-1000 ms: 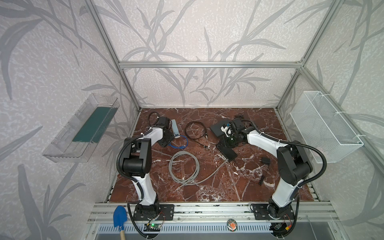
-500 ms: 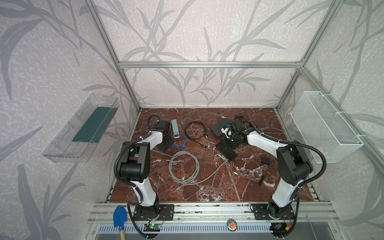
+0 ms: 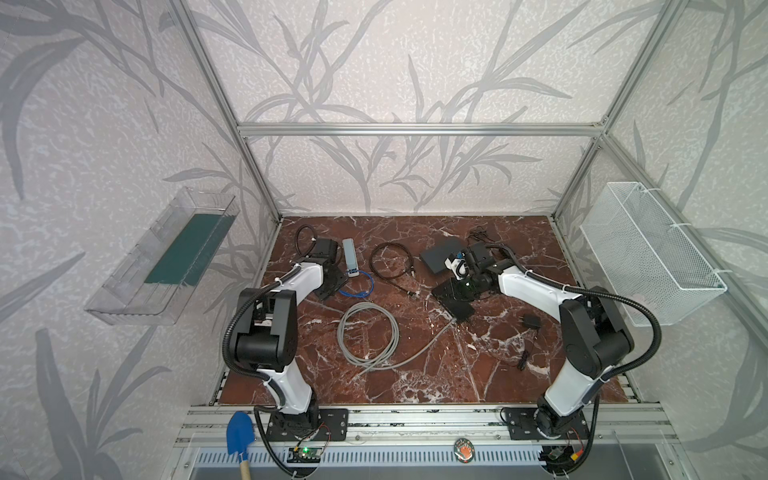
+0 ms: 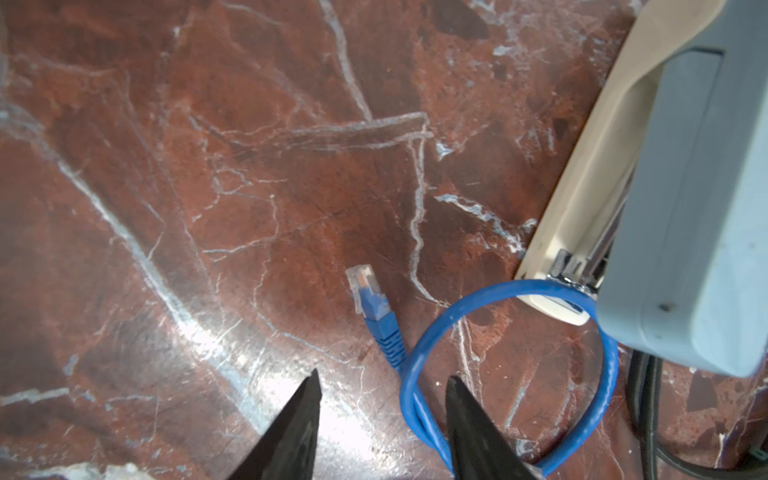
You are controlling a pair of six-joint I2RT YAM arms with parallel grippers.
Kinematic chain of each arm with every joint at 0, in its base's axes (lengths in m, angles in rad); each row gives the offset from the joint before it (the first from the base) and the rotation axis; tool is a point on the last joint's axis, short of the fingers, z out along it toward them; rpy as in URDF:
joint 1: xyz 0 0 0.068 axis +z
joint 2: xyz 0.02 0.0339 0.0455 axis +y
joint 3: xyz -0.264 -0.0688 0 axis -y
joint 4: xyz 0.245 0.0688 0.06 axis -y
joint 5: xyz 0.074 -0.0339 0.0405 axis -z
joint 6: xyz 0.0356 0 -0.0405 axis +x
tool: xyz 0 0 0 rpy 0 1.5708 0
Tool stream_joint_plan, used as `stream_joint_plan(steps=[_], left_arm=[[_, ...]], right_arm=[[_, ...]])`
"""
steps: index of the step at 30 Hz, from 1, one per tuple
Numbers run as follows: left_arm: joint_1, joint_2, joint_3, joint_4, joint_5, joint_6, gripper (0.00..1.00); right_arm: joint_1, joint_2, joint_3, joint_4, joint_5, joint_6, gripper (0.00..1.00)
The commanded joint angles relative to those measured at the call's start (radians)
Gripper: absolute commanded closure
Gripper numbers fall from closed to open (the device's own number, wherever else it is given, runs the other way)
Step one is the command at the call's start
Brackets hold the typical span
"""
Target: Insert the plug into the switch port
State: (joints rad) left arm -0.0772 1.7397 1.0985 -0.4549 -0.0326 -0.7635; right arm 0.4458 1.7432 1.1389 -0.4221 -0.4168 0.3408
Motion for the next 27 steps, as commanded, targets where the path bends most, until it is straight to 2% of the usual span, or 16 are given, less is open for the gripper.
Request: stream_joint_plan(steps=[1,4,10,14,17,20,23,27], left_arm=[[-0.068,-0.047,0.067,-0.017,-0.029,0.119,0.51],[-0.167,-0.040,0.190,-0.083,-0.069,0.267,0.51],[-0.337,0.079,0.366,-0.119,0.036,0.505,0.55],[-0.446,0.129,0.371,-0.114,0.074,0.762,0.57],[-0.460,0.147,0.354,-0.134,0.147,0.996,0.56],[-0.463,0.187,0.398,-0.206,0.193,1.234,0.55],[-0.464,0.261,0.486,-0.294,0.142,1.384,0.54],[-0.466,0.369,0.593,-0.411,0.124,1.492,0.54]], right_arm=[[-0.001,-0.031,-0.016,0.003,0.013,0.008,0.54],[-0.013,-0.072,-0.023,-0.004,0.022,0.010,0.54],[-0.058,-0.125,-0.047,-0.015,-0.008,-0.040,0.54],[-0.082,-0.135,-0.048,-0.056,0.002,-0.062,0.55],[-0.122,-0.165,-0.090,-0.041,-0.005,-0.038,0.55],[-0.156,-0.189,-0.118,-0.058,-0.029,-0.035,0.55],[-0.165,-0.207,-0.134,-0.100,-0.035,-0.047,0.55],[-0.165,-0.230,-0.164,-0.115,-0.049,-0.034,0.55]])
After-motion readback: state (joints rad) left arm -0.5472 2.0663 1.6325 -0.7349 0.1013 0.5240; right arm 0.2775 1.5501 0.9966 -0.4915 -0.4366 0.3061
